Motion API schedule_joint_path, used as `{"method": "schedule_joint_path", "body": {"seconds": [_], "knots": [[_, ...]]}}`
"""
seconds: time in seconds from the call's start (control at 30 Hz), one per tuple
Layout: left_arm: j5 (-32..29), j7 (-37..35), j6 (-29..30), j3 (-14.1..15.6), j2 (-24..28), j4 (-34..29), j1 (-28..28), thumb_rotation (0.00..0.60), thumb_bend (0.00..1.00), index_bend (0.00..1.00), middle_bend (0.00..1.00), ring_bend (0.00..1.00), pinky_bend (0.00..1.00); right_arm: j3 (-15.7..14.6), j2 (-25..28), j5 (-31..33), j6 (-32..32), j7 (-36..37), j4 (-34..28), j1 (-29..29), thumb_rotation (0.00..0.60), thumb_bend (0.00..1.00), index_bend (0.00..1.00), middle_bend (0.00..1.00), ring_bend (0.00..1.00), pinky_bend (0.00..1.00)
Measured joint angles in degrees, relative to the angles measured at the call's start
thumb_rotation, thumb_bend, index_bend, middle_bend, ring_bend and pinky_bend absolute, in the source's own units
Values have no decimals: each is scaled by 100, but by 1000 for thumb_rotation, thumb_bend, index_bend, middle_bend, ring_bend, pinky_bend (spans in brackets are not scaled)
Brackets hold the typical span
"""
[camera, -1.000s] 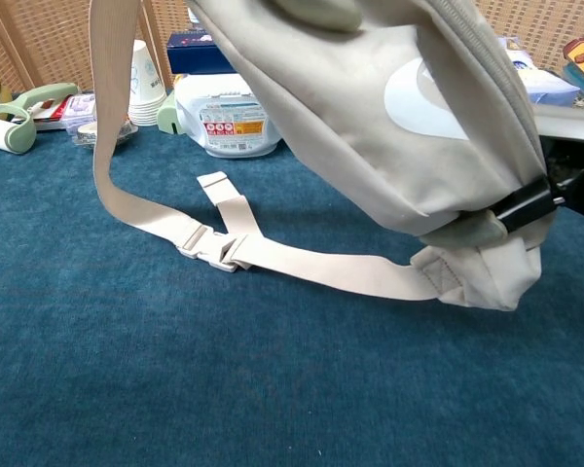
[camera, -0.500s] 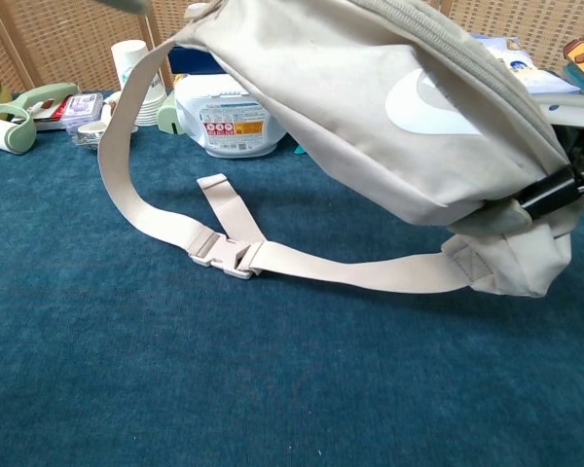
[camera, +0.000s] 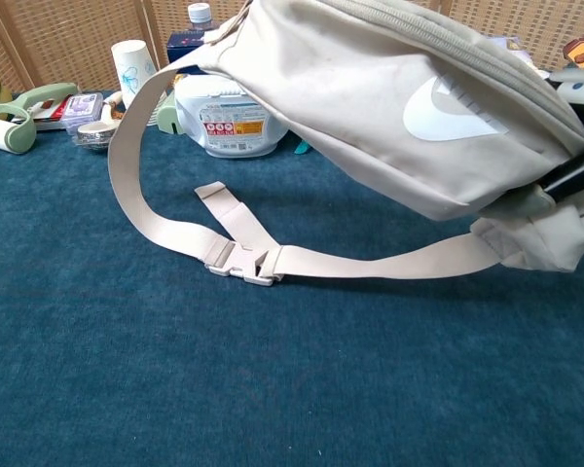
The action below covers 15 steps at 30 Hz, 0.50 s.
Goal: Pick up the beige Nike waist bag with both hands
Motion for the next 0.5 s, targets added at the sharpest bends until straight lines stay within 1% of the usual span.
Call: {"method": "schedule_joint_path", "body": {"seconds": [0.13, 0.27, 0.37, 0.5], "knots": [[217, -554, 253, 206, -46, 599, 409, 600, 0, 0, 0, 0, 77, 1, -5, -41, 120, -169, 36, -8, 600, 220, 1000, 894, 466, 96], [354, -949, 527, 364, -203, 1131, 778, 600, 0, 0, 0, 0, 77, -7, -60, -131, 331, -394, 72, -36, 600, 220, 1000, 894, 466, 96], [461, -1082, 800, 512, -374, 1454, 1104, 600, 0, 0, 0, 0, 77, -11, -79, -201, 426, -485, 76, -56, 600, 220, 1000, 894, 466, 96], [728, -1118, 1083, 631, -540, 1626, 1398, 600, 0, 0, 0, 0, 77, -12, -96, -251, 508, -550, 53, -86, 600, 220, 1000, 894, 466, 96]]}}
